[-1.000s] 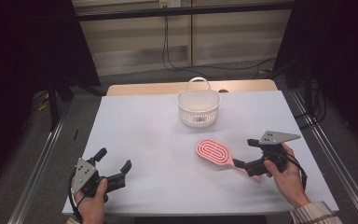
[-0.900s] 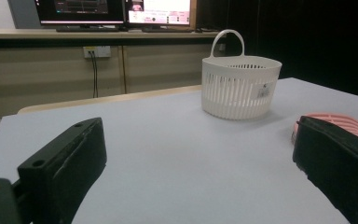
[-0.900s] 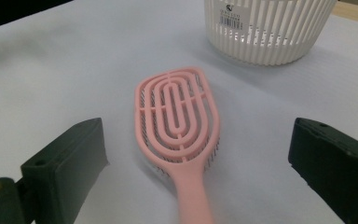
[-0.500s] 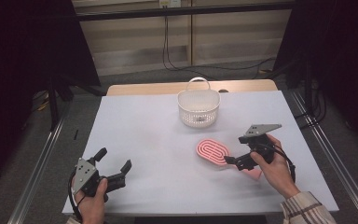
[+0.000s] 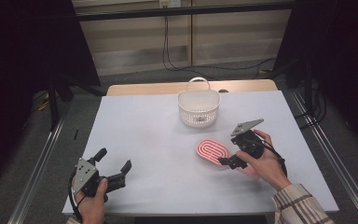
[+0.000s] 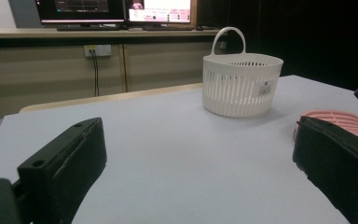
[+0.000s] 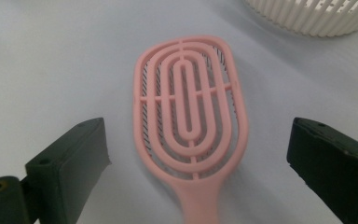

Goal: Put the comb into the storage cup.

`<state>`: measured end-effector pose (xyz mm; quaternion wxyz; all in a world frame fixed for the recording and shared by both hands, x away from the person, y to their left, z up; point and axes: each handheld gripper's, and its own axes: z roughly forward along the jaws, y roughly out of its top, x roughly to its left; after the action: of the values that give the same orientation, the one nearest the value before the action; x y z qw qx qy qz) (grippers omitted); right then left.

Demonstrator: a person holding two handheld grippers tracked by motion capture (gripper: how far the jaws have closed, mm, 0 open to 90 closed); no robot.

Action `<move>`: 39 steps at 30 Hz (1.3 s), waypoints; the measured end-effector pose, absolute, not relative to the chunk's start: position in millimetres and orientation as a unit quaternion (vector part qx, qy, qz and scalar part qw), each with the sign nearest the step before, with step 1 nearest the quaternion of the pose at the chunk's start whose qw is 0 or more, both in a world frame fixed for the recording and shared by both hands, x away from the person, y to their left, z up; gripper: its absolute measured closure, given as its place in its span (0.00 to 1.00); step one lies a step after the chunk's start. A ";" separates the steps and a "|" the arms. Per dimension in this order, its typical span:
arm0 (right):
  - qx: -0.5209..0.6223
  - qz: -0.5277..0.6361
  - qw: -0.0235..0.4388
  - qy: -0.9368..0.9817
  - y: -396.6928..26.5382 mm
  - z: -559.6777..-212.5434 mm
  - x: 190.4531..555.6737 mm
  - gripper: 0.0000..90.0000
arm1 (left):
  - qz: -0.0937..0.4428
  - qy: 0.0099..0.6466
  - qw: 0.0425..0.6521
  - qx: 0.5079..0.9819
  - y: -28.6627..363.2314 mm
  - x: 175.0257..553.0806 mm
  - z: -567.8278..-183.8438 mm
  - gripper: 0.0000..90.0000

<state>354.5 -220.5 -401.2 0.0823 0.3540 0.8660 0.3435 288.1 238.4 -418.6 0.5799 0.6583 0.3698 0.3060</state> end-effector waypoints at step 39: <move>0.314 0.245 0.017 0.917 -180.1 -417.7 390.6 0.07 | 0.296 0.370 0.576 0.666 235.9 289.6 -420.6 0.03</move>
<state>390.6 -180.1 -417.7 0.0166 0.3140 0.9172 0.2445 289.6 235.9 -420.6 0.5763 0.6656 0.3701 0.2964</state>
